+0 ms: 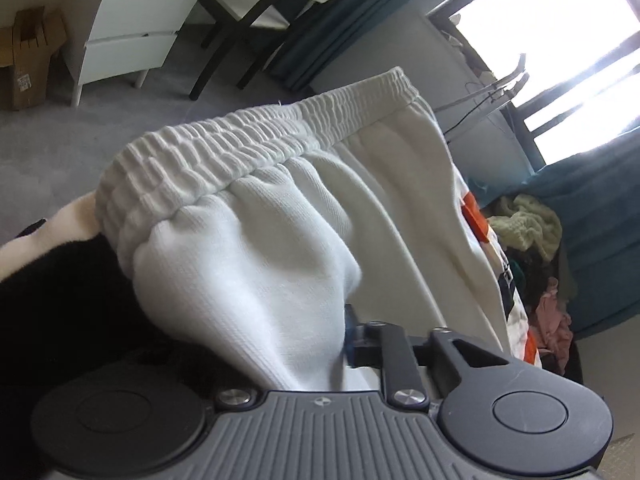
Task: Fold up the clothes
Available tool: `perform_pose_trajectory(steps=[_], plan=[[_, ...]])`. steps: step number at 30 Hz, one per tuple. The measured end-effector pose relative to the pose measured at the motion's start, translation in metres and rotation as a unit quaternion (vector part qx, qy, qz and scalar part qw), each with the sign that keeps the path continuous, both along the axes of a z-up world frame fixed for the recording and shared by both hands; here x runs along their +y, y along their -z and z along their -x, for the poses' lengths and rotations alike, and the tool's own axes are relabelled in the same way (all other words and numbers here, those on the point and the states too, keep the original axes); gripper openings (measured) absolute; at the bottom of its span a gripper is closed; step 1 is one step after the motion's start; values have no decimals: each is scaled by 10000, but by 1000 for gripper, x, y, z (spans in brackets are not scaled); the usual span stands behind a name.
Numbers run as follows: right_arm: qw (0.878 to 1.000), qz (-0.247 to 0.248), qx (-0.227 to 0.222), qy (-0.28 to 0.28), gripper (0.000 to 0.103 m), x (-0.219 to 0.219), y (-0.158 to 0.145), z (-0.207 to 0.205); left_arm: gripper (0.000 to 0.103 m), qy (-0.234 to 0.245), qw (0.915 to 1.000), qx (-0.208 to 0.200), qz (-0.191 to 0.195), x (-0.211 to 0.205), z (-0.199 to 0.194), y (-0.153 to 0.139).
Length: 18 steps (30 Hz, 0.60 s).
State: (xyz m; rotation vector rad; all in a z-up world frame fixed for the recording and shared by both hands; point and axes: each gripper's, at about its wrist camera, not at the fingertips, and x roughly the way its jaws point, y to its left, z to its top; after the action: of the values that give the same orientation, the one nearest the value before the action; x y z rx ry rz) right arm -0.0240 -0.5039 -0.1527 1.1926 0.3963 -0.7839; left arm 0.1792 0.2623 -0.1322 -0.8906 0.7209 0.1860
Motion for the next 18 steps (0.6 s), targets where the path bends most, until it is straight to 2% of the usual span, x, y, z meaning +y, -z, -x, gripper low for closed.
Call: perform_pose_trajectory(steps=[1,4,12,18], plan=[[9999,161,31,-48,6,2,-5,-1,13,-82,9999,-54,134,2,4,-1],[9984,557,-54,-100,6,7,-20,1,11,-278,9987,-263,341,8,19,-9],[9949,930,-395,-45,5,11,-45,18,10,-390,9947,-932,173,0,68,-56],[9951,938,-322,-62,5,9,-48,15,10,-321,9931,-1128,13,-11,84,-75]])
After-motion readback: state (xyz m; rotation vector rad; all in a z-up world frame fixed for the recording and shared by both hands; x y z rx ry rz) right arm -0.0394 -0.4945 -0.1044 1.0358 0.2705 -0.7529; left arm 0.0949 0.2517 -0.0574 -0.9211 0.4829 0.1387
